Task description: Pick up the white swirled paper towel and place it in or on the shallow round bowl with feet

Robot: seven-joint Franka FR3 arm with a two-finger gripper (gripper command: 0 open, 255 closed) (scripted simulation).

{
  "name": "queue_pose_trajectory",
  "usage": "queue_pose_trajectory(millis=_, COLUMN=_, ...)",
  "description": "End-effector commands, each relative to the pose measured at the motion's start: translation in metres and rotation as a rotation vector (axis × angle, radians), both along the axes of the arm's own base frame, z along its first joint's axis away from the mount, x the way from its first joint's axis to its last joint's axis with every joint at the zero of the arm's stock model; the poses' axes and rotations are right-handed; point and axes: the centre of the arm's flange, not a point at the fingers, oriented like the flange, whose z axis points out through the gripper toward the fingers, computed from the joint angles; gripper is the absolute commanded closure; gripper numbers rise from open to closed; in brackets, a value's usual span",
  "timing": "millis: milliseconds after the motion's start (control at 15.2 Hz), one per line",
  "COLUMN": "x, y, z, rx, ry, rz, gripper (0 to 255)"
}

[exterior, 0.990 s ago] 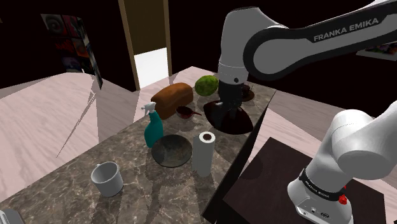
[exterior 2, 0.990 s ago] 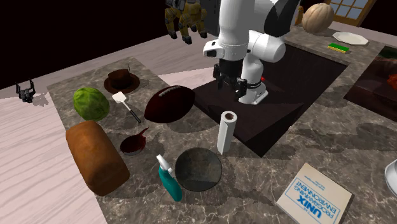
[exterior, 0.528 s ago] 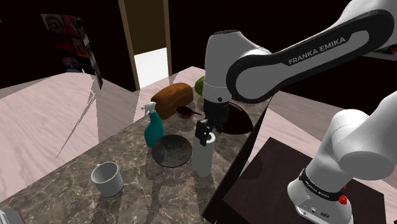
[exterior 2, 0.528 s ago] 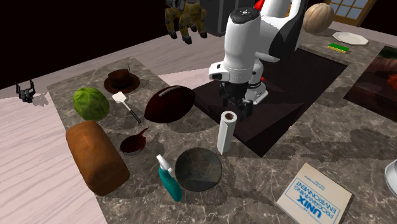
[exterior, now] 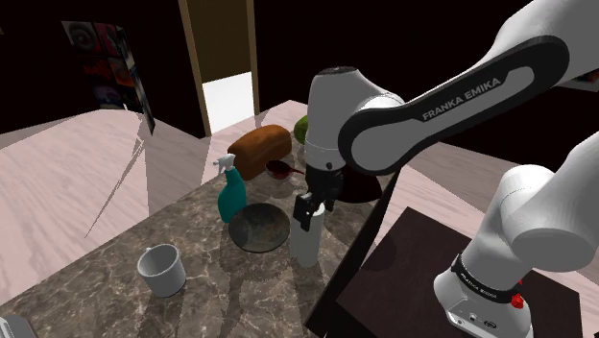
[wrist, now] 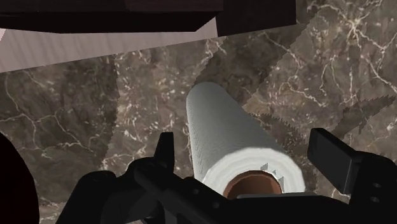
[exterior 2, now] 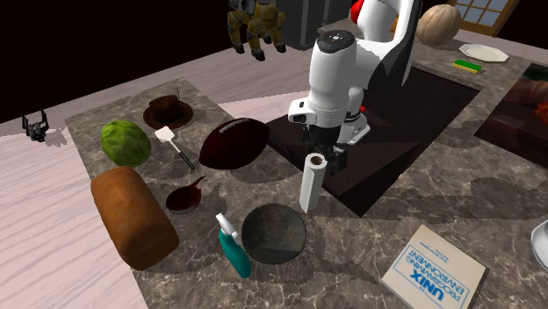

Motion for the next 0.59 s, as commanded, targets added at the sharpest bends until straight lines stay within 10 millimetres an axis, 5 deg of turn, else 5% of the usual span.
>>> queue_pose_trajectory(millis=0, x=0.0000, y=0.0002, z=-0.0008, rx=0.000, ry=0.000, rz=0.000, gripper=0)
queue_pose_trajectory(millis=264, x=0.0000, y=0.0002, z=-0.0007, rx=0.000, ry=0.000, rz=0.000, gripper=0)
queue_pose_trajectory(millis=330, x=0.0000, y=0.0002, z=-0.0007, rx=0.000, ry=0.000, rz=0.000, gripper=255)
queue_pose_trajectory(millis=528, x=0.0001, y=0.0003, z=-0.0008, rx=0.000, ry=0.000, rz=0.000, gripper=255)
